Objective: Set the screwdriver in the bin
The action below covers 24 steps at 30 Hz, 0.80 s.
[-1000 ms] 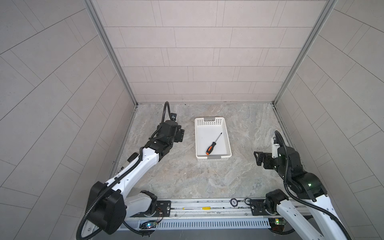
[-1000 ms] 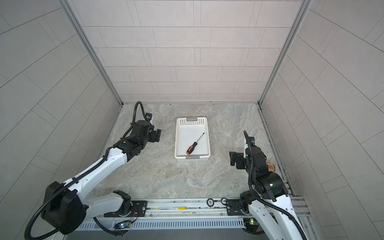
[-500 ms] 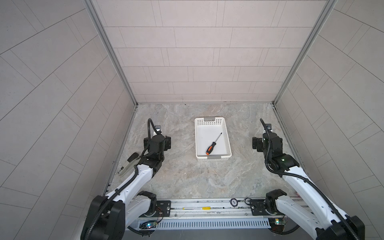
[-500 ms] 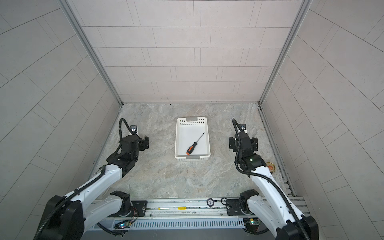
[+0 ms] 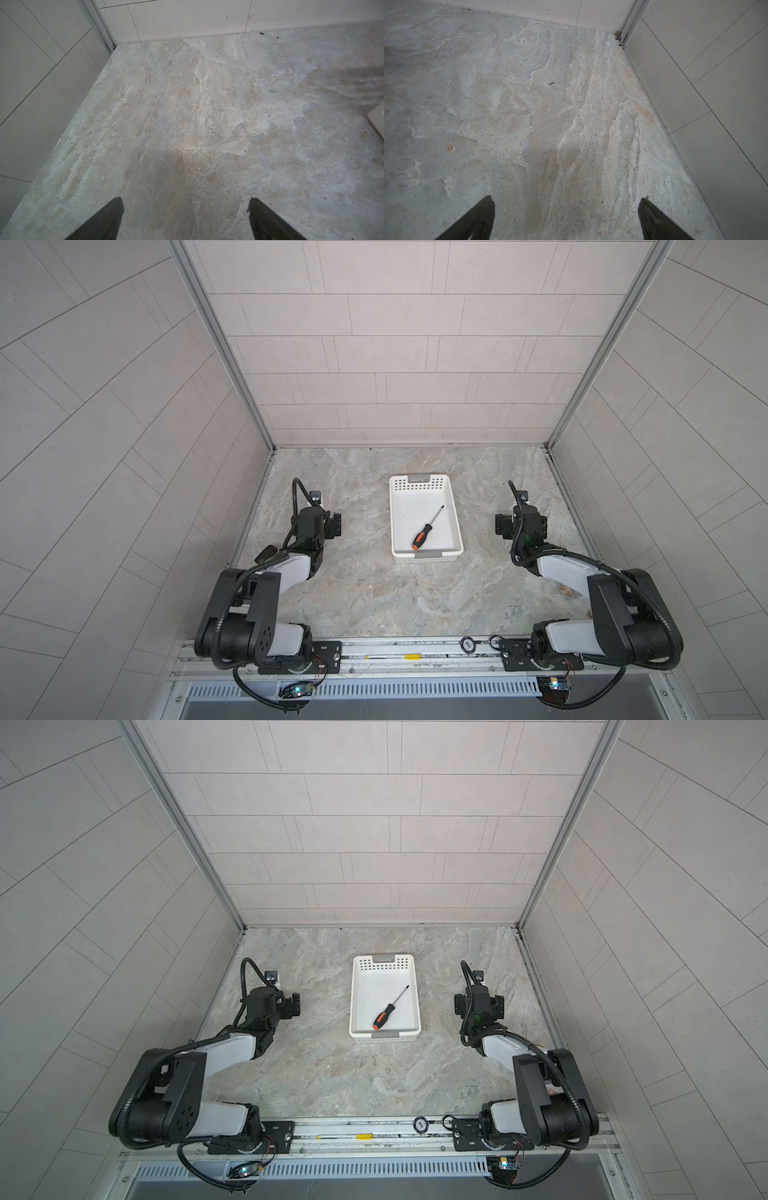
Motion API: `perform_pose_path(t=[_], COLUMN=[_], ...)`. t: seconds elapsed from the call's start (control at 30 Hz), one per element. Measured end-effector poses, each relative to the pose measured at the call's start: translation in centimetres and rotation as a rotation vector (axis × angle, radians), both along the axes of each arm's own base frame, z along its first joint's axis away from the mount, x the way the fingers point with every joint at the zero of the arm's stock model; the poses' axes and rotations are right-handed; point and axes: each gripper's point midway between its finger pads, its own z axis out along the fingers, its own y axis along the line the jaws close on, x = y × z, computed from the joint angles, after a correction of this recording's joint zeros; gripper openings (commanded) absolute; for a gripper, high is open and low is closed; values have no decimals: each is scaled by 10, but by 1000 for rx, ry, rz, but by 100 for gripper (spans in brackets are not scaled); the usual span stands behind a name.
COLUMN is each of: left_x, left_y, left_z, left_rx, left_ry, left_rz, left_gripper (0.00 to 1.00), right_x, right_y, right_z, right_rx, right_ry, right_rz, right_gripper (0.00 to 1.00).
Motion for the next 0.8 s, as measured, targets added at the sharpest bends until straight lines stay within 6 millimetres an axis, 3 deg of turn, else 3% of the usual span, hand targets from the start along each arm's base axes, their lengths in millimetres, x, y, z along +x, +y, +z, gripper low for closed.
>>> perform_pose_path(t=[0.3,0.8], left_x=[11,16], left_y=[5,14], left_z=[-17,-12], left_rx=[-51,-36], left_ry=[14,-11], left_rz=[-23,33], left_gripper=[100,100], right_x=[17,22], right_y=[6,6], right_z=[-16,-8], right_rx=[27,44], right_ry=[-55,-96], right_rz=[51,66], right_gripper=[100,100])
